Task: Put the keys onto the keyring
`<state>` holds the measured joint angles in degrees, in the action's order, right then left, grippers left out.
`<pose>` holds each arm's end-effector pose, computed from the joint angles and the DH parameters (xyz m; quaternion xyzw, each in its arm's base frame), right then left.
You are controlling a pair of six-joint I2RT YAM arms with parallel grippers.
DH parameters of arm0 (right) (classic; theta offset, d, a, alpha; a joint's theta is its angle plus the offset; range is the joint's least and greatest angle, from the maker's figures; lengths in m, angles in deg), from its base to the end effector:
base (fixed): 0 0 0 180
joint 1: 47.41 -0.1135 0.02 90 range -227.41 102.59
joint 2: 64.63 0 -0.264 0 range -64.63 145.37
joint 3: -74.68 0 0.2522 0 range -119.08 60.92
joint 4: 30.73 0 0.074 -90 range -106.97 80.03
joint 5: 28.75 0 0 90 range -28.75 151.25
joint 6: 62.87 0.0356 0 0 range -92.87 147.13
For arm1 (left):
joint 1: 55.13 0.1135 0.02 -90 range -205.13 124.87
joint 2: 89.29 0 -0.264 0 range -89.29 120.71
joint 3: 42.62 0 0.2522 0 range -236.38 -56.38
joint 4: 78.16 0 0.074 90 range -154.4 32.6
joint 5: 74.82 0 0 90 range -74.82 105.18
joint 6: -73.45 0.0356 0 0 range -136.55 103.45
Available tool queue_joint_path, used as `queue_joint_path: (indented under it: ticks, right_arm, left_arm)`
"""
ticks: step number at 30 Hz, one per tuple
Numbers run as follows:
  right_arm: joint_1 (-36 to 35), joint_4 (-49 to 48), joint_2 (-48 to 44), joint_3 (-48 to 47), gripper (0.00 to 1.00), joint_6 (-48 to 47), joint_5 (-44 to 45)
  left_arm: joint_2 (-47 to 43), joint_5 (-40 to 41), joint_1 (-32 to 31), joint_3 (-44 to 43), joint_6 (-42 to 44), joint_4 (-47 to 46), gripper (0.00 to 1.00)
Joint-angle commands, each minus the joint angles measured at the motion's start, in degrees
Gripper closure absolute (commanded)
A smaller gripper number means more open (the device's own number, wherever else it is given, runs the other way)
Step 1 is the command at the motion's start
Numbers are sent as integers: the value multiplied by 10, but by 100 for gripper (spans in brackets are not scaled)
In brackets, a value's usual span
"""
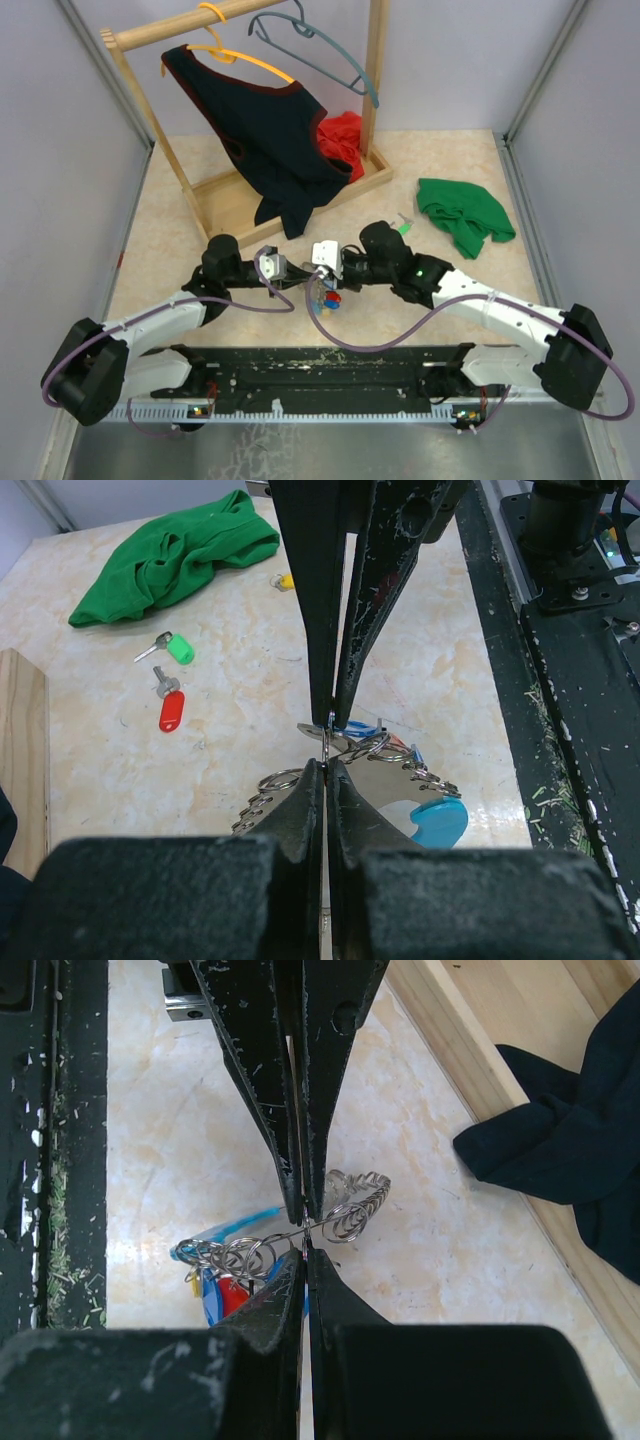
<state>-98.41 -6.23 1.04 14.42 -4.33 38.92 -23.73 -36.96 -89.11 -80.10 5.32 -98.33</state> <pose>0.1500 0.2067 0.2770 -0.6326 0.5748 0.2485 0.4556 0.1735 -0.1509 0.2219 0.5722 0.4634 -0.3918 0.5516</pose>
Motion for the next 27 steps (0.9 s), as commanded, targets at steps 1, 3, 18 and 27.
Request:
queue_joint_path:
  ticks: [1, 3, 18, 27]
  right_arm:
    - [-7, -34, 12, -46, 100, 1, -10]
    - [-7, -37, 11, -47, 100, 5, -11]
    - [1, -7, -15, -39, 100, 17, 4]
    - [12, 15, -32, -28, 100, 13, 11]
  left_arm:
    - [2, -21, 0, -28, 3, -12, 100]
    - [2, -20, 0, -29, 5, -9, 100]
    - [-9, 21, 0, -20, 14, 0, 100]
    - [-10, 22, 5, -19, 13, 1, 100]
